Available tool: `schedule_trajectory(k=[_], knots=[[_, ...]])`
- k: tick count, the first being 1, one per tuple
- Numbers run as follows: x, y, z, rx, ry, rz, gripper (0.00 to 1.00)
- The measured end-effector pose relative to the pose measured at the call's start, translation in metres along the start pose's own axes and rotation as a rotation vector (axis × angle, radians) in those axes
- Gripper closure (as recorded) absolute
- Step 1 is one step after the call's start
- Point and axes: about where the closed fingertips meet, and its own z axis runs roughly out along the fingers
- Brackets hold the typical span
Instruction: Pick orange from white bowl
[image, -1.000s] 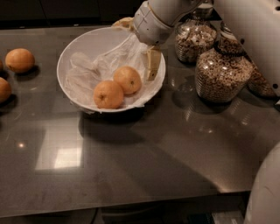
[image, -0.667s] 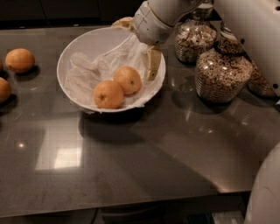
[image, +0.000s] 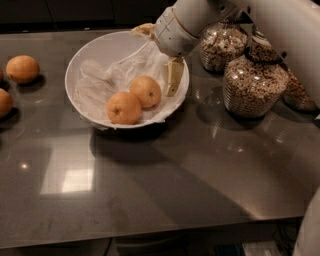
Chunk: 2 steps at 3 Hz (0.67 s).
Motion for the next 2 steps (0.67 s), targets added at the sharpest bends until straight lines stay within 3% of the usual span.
schedule_trajectory(k=[1, 2], knots=[[0.0069, 0.0053, -0.0015, 0.006, -0.002, 0.022, 0.00], [0.0109, 0.0059, 0.0031, -0.005, -0.014, 0.030, 0.18]])
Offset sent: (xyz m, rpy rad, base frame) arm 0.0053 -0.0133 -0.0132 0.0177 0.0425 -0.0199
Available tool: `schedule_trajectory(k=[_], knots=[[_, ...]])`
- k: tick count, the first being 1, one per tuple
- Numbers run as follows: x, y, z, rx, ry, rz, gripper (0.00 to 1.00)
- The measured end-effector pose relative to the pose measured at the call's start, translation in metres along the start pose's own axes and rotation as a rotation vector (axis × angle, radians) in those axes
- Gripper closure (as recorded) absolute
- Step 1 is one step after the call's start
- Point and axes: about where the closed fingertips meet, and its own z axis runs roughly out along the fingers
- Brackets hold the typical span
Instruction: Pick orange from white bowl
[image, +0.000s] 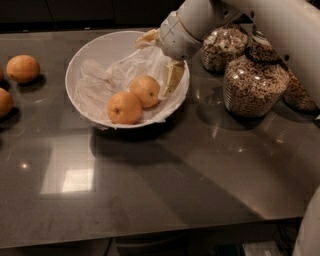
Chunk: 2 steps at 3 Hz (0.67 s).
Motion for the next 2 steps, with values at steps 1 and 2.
schedule_trajectory(k=[1, 2], knots=[[0.001, -0.001, 0.006, -0.012, -0.010, 0.004, 0.18], [0.001, 0.001, 0.018, -0.043, -0.025, 0.010, 0.14]])
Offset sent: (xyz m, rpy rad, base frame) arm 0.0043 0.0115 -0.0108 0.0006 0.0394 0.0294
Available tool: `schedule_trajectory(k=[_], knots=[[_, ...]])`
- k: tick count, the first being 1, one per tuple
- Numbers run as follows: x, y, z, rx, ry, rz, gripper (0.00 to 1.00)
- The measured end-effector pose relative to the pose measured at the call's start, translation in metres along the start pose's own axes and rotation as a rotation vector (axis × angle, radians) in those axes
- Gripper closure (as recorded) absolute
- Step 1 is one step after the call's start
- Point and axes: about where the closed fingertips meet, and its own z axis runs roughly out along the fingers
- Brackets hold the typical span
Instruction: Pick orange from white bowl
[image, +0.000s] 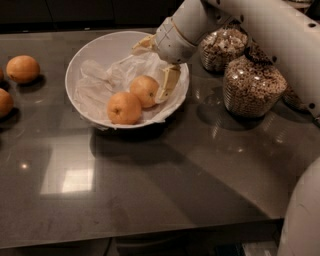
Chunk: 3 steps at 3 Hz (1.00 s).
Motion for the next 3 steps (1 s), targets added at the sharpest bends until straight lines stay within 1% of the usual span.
schedule_trajectory(k=[1, 2, 3], knots=[[0.002, 0.005, 0.009, -0.029, -0.010, 0.015, 0.14], [0.007, 0.009, 0.025, -0.070, -0.037, 0.032, 0.15], [0.012, 0.010, 0.035, -0.095, -0.054, 0.048, 0.15]])
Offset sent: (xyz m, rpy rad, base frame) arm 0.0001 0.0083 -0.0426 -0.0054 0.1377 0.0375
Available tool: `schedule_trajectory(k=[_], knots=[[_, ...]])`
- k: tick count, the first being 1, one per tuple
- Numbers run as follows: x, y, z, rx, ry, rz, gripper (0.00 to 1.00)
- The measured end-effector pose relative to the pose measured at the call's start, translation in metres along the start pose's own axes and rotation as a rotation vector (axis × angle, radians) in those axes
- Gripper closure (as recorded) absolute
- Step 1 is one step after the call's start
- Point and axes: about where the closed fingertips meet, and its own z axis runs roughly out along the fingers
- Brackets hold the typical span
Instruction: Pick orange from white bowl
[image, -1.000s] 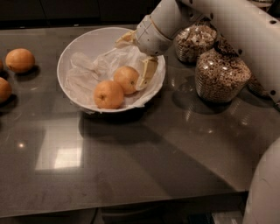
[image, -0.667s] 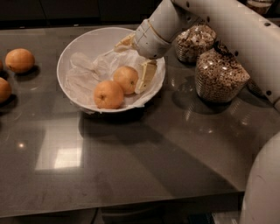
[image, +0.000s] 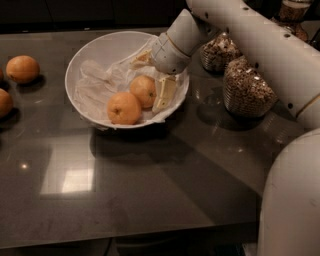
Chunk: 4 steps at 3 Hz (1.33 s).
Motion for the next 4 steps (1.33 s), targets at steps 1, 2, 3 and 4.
schedule_trajectory(k=[1, 2, 3, 4], knots=[[0.005, -0.003, 0.008, -0.019, -0.015, 0.011, 0.15], [0.010, -0.007, 0.015, -0.034, -0.026, 0.016, 0.17], [0.011, -0.009, 0.019, -0.050, -0.035, 0.014, 0.36], [0.011, -0.009, 0.019, -0.050, -0.035, 0.014, 0.60]])
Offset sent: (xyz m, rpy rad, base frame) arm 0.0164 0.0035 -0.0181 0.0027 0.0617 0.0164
